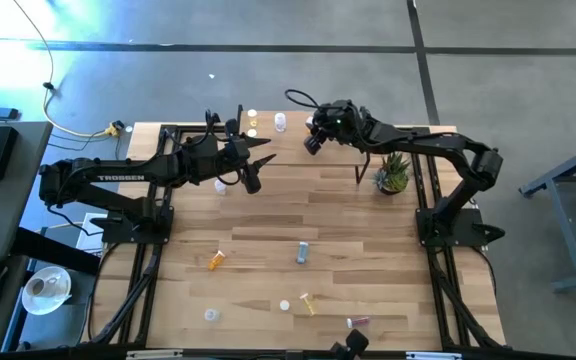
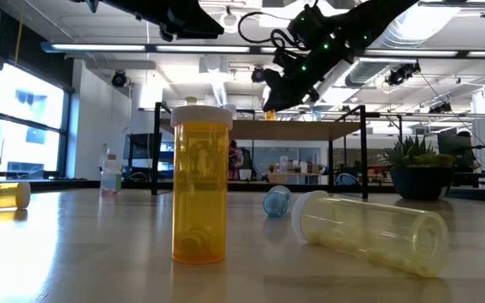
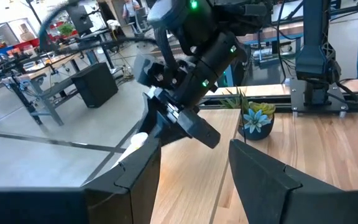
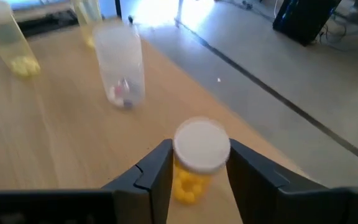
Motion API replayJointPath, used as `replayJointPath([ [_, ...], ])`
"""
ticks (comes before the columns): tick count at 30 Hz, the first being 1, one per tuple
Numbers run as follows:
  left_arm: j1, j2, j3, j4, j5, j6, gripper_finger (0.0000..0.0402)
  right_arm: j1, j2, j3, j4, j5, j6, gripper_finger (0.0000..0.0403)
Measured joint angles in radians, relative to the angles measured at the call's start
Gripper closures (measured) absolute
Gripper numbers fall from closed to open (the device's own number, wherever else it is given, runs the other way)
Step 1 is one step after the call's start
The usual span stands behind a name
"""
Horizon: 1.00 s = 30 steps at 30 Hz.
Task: Pick and place medicine bottles onto shelf by color
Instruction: Put the bottom right orange pill bottle on the shelf, then put the left orange pill bottle on the shelf aligned with the other orange pill bottle
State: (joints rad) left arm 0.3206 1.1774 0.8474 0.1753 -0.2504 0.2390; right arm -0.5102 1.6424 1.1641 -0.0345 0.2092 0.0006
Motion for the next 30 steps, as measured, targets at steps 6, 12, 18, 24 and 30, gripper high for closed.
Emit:
replayJointPath([
  [6, 0.000, 0.000, 0.000, 0.000, 0.000, 0.000, 0.0224, 0.000, 0.002, -0.001, 0.016, 0.004, 0.000, 0.0232],
  [12, 0.000, 0.000, 0.000, -0.040, 0.000, 0.000, 0.0224, 0.000, -0.007, -0.001, 0.035, 0.004, -0.008, 0.0222],
  [18, -0.006, -0.002, 0.000, -0.116, 0.000, -0.004, 0.0224, 0.000, -0.066, -0.001, 0.029, 0.005, -0.008, 0.0222],
  [24, -0.058, -0.041, 0.000, -0.263, -0.011, -0.049, 0.0224, 0.020, -0.117, -0.001, -0.041, 0.000, -0.008, 0.0222],
  [30, -0.122, -0.079, 0.000, -0.434, -0.016, -0.145, 0.0224, 0.085, -0.149, -0.001, -0.076, -0.002, -0.011, 0.0221],
])
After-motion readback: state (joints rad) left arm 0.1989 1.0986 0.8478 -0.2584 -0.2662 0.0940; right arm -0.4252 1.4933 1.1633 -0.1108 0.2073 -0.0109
